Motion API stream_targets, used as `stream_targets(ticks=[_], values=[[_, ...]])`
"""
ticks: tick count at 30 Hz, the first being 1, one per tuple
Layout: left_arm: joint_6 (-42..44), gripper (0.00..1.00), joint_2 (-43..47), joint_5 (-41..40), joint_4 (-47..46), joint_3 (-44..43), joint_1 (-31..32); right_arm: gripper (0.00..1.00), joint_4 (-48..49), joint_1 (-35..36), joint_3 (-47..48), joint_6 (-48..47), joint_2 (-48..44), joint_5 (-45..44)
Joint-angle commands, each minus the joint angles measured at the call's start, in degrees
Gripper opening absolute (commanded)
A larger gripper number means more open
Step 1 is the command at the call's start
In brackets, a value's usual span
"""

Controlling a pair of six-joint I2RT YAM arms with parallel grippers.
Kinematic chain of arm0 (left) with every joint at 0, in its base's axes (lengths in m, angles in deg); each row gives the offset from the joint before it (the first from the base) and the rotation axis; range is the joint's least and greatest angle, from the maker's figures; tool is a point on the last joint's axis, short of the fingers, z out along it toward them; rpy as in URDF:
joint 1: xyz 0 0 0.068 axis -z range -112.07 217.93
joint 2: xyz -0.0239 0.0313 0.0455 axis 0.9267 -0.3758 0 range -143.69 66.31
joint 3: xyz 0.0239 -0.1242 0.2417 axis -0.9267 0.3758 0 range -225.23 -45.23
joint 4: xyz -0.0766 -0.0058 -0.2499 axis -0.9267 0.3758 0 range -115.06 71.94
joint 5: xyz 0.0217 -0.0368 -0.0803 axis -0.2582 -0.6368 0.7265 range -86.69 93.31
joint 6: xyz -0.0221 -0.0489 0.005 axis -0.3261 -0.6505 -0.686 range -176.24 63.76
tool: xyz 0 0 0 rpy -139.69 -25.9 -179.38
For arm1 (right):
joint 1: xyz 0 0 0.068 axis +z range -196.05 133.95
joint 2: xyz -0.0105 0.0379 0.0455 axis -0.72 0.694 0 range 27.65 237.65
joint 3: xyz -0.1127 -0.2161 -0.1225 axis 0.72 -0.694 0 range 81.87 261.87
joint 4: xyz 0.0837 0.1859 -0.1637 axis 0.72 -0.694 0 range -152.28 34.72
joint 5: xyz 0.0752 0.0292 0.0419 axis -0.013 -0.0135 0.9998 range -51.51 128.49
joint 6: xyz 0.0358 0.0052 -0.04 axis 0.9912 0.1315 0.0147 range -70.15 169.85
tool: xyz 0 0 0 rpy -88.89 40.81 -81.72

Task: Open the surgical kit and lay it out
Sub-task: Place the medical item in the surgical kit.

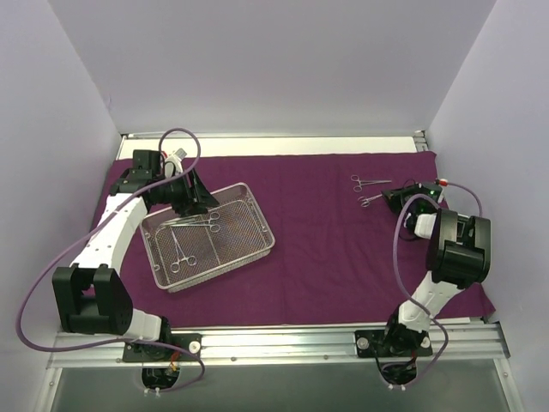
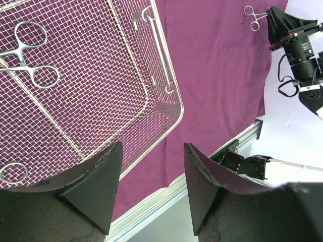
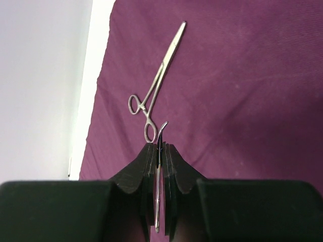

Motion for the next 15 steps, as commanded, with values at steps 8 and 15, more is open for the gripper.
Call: stream_targets(ticks=[8,15], values=[[1.23,0.60,-1.90,1.98,-1.23,-0.64,-0.69,0.00,10.67,-0.43,-0.14,4.57,4.33,-1.25],[1.41,0.60,-2.51,2.33,-1.23,-0.91,-0.87,0.00,10.23,-0.34,-1.46,5.54,4.50,-3.54]])
